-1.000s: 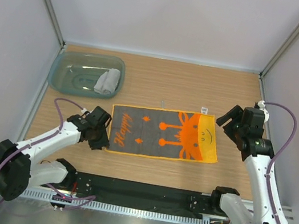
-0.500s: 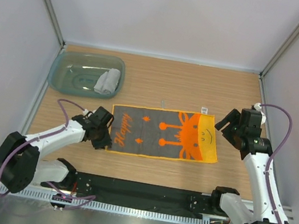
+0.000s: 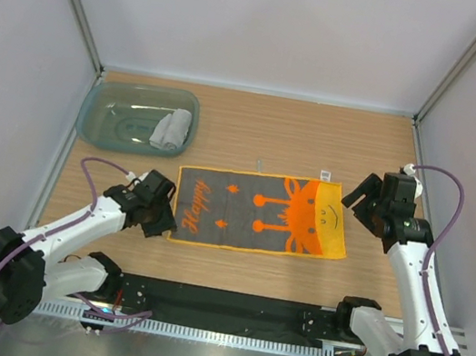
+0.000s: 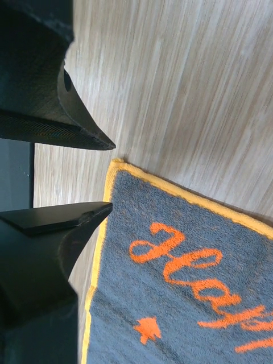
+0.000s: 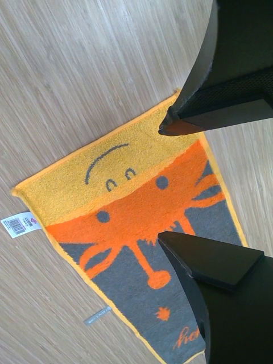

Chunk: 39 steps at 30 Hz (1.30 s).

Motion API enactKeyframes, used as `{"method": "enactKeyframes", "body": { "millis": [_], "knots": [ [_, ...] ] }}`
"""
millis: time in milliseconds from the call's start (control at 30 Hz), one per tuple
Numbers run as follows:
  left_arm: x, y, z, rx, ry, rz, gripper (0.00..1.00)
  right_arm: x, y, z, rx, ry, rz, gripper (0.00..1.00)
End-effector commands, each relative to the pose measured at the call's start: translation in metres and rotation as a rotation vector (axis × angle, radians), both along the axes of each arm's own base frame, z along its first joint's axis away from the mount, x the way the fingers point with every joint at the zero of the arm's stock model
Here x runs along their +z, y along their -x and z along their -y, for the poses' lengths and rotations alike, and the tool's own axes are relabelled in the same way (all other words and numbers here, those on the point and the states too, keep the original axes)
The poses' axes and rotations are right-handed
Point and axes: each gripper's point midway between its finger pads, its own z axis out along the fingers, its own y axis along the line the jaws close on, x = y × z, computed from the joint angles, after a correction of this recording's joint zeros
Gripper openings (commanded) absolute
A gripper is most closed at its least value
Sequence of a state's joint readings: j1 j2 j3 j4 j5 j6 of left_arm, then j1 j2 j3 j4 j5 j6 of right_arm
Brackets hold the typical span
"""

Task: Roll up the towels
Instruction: Flatten the towel

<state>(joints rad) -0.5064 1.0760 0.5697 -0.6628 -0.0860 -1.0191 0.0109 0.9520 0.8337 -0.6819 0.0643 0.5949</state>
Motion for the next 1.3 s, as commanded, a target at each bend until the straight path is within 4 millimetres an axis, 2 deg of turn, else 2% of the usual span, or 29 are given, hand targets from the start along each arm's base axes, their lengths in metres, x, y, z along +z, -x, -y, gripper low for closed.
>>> {"method": "enactKeyframes", "body": {
  "millis": [0, 267, 500, 600, 800, 900, 933, 1000, 1167, 1267],
  "knots": [
    [-0.003, 0.006, -0.002, 0.021, 0.002, -0.015, 0.42, 0.0, -0.002, 0.0, 0.016, 0.015, 0.006, 0.75],
    [-0.016, 0.013, -0.002, 0.022, 0.011, -0.034, 0.42, -0.011, -0.002, 0.0, 0.02, 0.012, -0.02, 0.75],
    [-0.023, 0.007, 0.003, 0.013, 0.015, -0.049, 0.4, -0.018, -0.001, 0.0, 0.023, 0.019, -0.037, 0.75],
    [-0.022, 0.004, 0.004, 0.009, 0.01, -0.046, 0.35, -0.02, 0.0, 0.002, 0.018, 0.025, -0.042, 0.75],
    [-0.021, 0.0, 0.004, 0.01, 0.005, -0.03, 0.13, -0.027, 0.002, 0.001, 0.007, 0.017, -0.053, 0.75],
    [-0.02, -0.001, 0.004, 0.003, 0.004, -0.026, 0.06, -0.034, 0.003, 0.001, -0.004, 0.009, -0.068, 0.75],
    [-0.018, -0.001, 0.004, -0.002, 0.003, -0.02, 0.01, -0.039, 0.006, 0.002, -0.009, 0.01, -0.085, 0.75],
    [-0.013, -0.005, 0.003, -0.004, -0.005, -0.006, 0.0, -0.045, 0.008, 0.004, -0.032, 0.007, -0.108, 0.74],
    [-0.002, -0.011, -0.008, 0.007, -0.066, 0.027, 0.0, -0.08, 0.026, 0.002, -0.073, -0.024, -0.213, 0.73],
    [0.005, -0.015, -0.012, 0.008, -0.079, 0.045, 0.0, -0.098, 0.038, 0.002, -0.102, -0.032, -0.274, 0.68]
  ]
}}
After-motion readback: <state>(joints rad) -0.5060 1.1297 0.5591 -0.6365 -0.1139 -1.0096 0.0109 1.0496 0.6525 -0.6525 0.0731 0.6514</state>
